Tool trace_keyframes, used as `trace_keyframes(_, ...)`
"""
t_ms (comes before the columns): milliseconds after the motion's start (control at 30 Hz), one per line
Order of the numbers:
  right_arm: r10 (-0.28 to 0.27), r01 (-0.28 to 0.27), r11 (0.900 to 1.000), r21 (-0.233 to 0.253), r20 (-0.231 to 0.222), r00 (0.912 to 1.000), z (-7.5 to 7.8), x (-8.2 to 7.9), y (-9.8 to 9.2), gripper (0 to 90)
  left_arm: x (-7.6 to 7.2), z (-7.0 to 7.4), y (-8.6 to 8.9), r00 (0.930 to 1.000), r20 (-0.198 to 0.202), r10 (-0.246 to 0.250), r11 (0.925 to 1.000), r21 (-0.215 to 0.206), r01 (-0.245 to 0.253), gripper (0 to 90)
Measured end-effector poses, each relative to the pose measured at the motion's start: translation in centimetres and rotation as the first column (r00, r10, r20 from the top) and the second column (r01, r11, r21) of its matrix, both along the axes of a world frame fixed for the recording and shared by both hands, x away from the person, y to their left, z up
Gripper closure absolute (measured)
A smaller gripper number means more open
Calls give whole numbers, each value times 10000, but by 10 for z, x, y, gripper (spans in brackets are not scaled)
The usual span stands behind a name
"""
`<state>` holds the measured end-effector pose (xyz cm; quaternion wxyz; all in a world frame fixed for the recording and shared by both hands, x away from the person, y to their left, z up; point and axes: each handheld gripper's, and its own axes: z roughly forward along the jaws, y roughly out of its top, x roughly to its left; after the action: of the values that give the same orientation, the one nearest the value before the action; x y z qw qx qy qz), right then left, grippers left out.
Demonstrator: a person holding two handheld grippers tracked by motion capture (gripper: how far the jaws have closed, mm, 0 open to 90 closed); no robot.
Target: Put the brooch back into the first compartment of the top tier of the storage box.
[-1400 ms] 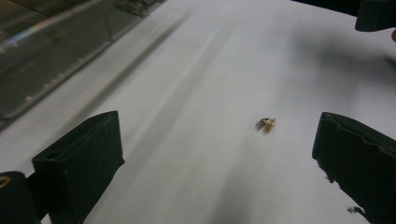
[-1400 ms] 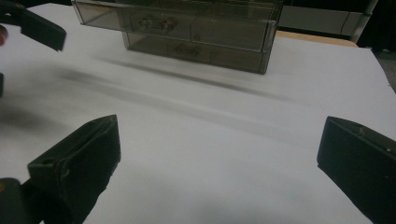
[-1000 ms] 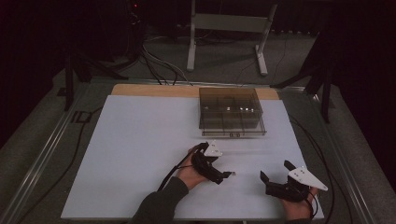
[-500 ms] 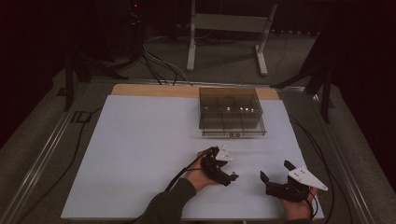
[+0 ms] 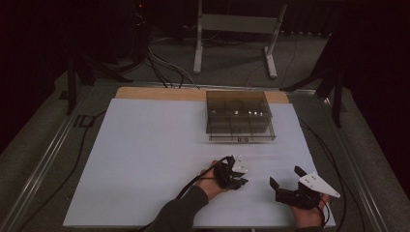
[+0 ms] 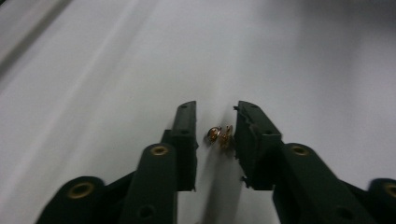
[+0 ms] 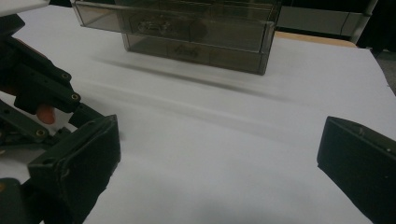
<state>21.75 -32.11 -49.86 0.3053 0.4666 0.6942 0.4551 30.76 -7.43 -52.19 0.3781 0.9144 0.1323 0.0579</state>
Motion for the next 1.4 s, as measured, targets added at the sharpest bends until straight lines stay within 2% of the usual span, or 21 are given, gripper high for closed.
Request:
trace_keyframes(133,14,-14,10000,-30,11,10000,0,0,0,0,1,0,1,10000,26,-13,10000,67,13,796)
trace_keyframes(300,19,-19,10000,-32,7,10000,0,0,0,0,2,1,1,10000,-89,14,10000,45,-14,804)
trace_keyframes(433,18,-18,10000,-17,17,10000,0,0,0,0,4,0,2,9993,-367,98,9999,-121,-102,806)
trace_keyframes(600,15,-15,10000,4,-7,10000,0,0,0,0,5,2,4,9991,-421,108,9999,-127,-113,806)
trace_keyframes(767,28,-28,10000,-13,-6,10000,0,0,0,0,7,6,7,9980,-559,288,9986,-435,-313,806)
trace_keyframes(1067,51,-51,10000,-27,-27,10000,-1,1,1,0,9,17,14,9977,-514,436,9960,-752,-474,806)
trace_keyframes(1400,69,-69,10000,-40,-37,10000,-1,1,1,0,14,36,21,9978,-241,625,9936,-931,-645,806)
